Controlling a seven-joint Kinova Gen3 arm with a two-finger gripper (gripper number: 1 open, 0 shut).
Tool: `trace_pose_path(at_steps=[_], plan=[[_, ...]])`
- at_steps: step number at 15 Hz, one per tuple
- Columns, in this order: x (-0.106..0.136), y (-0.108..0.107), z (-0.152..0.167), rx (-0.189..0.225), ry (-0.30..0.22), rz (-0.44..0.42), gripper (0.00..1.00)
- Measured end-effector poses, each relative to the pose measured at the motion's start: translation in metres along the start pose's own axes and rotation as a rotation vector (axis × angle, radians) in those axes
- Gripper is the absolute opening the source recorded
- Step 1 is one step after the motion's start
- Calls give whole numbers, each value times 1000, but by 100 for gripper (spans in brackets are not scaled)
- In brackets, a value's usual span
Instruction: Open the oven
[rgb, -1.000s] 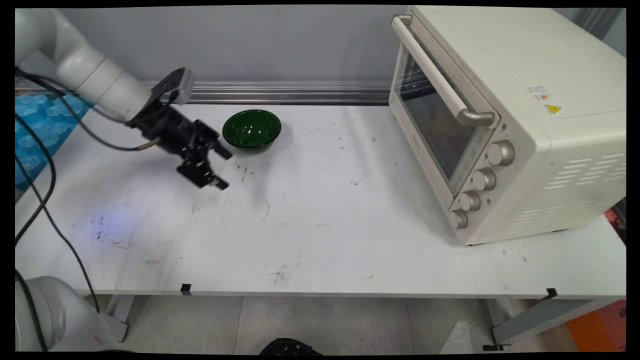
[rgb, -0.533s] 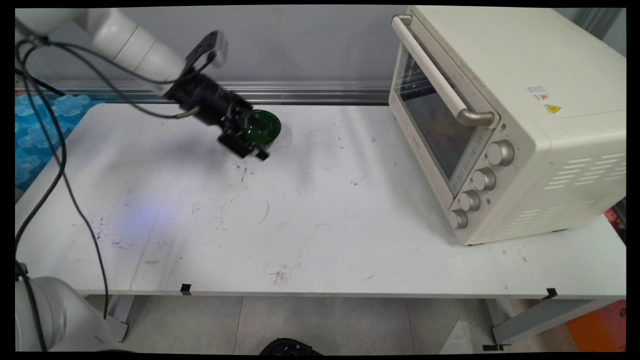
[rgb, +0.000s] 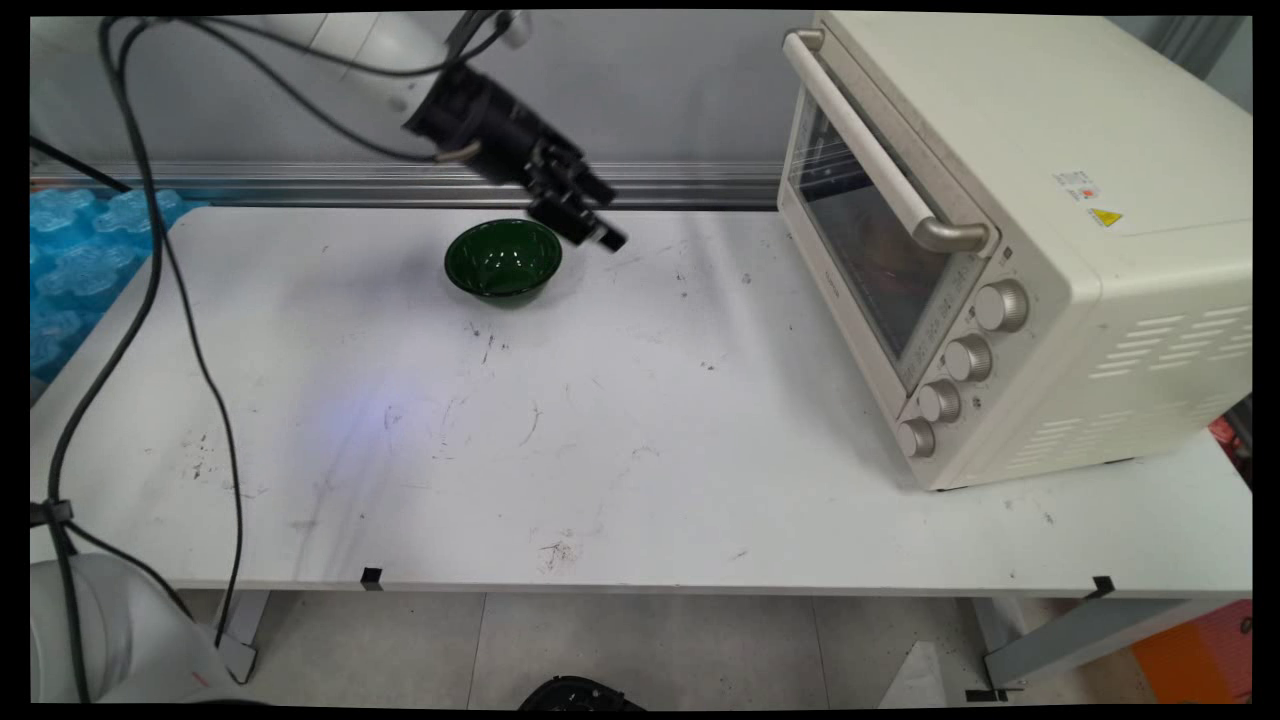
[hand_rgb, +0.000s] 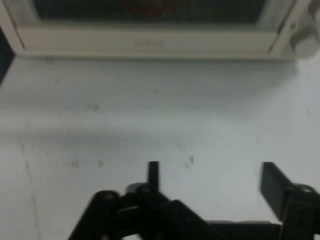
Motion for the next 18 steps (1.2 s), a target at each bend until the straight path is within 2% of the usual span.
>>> trace_pose_path(at_steps=[8, 18], plan=[[75, -15, 17, 10, 93, 11, 0], [146, -27, 48, 7, 194, 14, 0]])
